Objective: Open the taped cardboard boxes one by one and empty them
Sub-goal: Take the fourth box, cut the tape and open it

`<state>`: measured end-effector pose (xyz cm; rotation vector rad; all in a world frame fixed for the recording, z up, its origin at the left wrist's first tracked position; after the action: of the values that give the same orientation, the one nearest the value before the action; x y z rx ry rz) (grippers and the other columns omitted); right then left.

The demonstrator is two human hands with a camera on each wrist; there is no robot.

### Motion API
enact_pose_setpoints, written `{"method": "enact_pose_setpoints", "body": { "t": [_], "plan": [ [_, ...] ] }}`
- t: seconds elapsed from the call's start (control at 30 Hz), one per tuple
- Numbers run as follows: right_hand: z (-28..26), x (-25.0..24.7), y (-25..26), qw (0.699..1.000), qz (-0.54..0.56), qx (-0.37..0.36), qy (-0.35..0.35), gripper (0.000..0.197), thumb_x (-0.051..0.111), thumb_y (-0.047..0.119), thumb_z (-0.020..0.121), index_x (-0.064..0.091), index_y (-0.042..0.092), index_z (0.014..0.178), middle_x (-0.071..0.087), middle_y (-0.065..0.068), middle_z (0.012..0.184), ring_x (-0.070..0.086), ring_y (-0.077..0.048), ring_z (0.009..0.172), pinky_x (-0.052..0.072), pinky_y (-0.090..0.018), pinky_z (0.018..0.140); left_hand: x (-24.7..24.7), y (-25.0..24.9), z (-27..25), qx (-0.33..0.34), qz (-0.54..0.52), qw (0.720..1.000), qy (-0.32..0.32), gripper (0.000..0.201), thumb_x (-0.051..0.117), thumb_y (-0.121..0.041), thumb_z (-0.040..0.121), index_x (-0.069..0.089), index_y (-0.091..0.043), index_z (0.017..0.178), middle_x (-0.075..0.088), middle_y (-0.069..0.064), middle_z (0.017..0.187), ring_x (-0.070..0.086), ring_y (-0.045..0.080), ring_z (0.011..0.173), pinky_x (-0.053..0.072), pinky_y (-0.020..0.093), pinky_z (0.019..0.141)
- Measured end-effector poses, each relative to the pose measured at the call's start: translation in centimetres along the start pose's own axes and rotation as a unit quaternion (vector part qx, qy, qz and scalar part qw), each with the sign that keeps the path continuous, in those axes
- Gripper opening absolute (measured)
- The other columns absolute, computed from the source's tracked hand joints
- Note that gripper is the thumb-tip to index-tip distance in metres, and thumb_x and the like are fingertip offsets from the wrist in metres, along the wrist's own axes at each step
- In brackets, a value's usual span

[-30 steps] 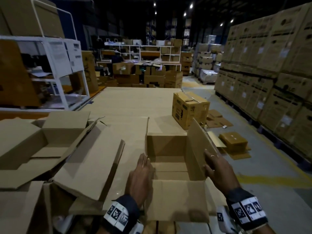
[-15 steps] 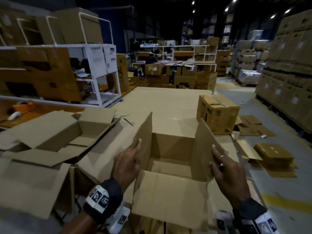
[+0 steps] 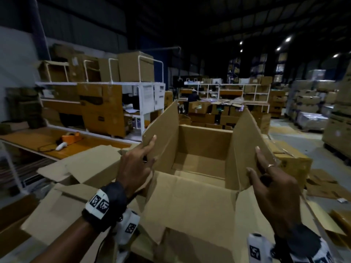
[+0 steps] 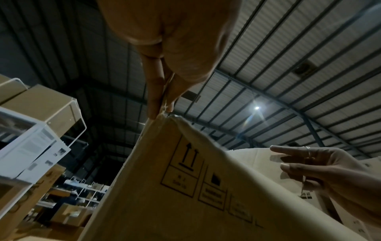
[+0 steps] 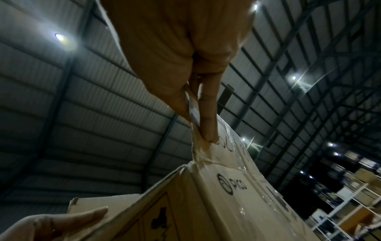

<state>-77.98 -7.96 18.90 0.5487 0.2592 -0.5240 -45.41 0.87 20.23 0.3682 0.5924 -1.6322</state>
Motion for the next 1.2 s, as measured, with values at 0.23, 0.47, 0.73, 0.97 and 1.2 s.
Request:
{"method": "enact_pose_setpoints", "body": {
  "t": [0.23, 0.47, 0.73, 0.97, 1.2],
  "plan": [
    [2.3, 5.4, 10.5, 0.998, 0.004, -0.044, -0.054, 0.073, 0.077, 0.002, 0.080, 0.046, 0.009, 0.145, 0.073, -0.018, 0.091, 0.056, -0.016, 0.064, 0.051, -0.030, 0.071, -6.3, 10.3, 2.5, 0.020, -0.043, 0.997, -0.062, 0.076, 0.083, -0.012, 0.080, 0.048, -0.013, 0.147, 0.073, 0.014, 0.107, 0.069, 0.025, 0.088, 0.057, 0.032, 0.082],
    [2.2, 13.7, 19.3, 0.993, 0.022, -0.079, -0.088, 0.072, 0.081, -0.001, 0.074, 0.052, 0.004, 0.139, 0.073, -0.020, 0.093, 0.053, 0.000, 0.064, 0.043, -0.014, 0.072, -11.1, 21.2, 3.1, 0.034, -0.047, 0.993, -0.104, 0.078, 0.087, -0.008, 0.073, 0.053, -0.011, 0.143, 0.074, 0.014, 0.099, 0.064, 0.012, 0.079, 0.050, 0.023, 0.075],
    [2.2, 23.1, 22.8, 0.988, 0.121, -0.035, -0.089, 0.067, 0.072, 0.008, 0.086, 0.045, 0.018, 0.147, 0.056, 0.005, 0.126, 0.069, -0.018, 0.093, 0.060, -0.038, 0.083, -11.4, 31.4, 3.3, 0.022, -0.062, 0.993, -0.100, 0.071, 0.083, -0.009, 0.079, 0.053, -0.010, 0.143, 0.073, 0.018, 0.113, 0.072, 0.027, 0.088, 0.055, 0.030, 0.079],
    [2.1, 32.2, 22.1, 0.989, 0.128, -0.023, -0.070, 0.065, 0.072, 0.007, 0.086, 0.047, 0.016, 0.146, 0.062, 0.005, 0.116, 0.070, -0.022, 0.088, 0.061, -0.047, 0.083, -6.8, 39.9, 3.3, 0.014, -0.059, 0.995, -0.073, 0.072, 0.083, -0.007, 0.079, 0.052, -0.012, 0.144, 0.072, 0.018, 0.114, 0.072, 0.027, 0.088, 0.058, 0.032, 0.078],
    [1.4, 39.9, 19.3, 0.997, 0.080, -0.003, -0.016, 0.067, 0.075, 0.005, 0.084, 0.049, 0.016, 0.144, 0.068, 0.003, 0.099, 0.067, -0.017, 0.074, 0.061, -0.037, 0.071, -0.5, 46.5, 1.5, 0.020, -0.027, 0.999, 0.020, 0.074, 0.083, -0.014, 0.080, 0.051, -0.017, 0.146, 0.074, 0.012, 0.110, 0.070, 0.023, 0.078, 0.058, 0.032, 0.067]
  ]
}}
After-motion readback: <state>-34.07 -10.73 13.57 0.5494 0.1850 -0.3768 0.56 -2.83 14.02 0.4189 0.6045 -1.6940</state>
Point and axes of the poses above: each hand's wrist, its own z-axis towards the middle knuckle, its own x-axis out of the palm, y = z × x, the point moved 3 cm from there along z, towards the middle knuckle
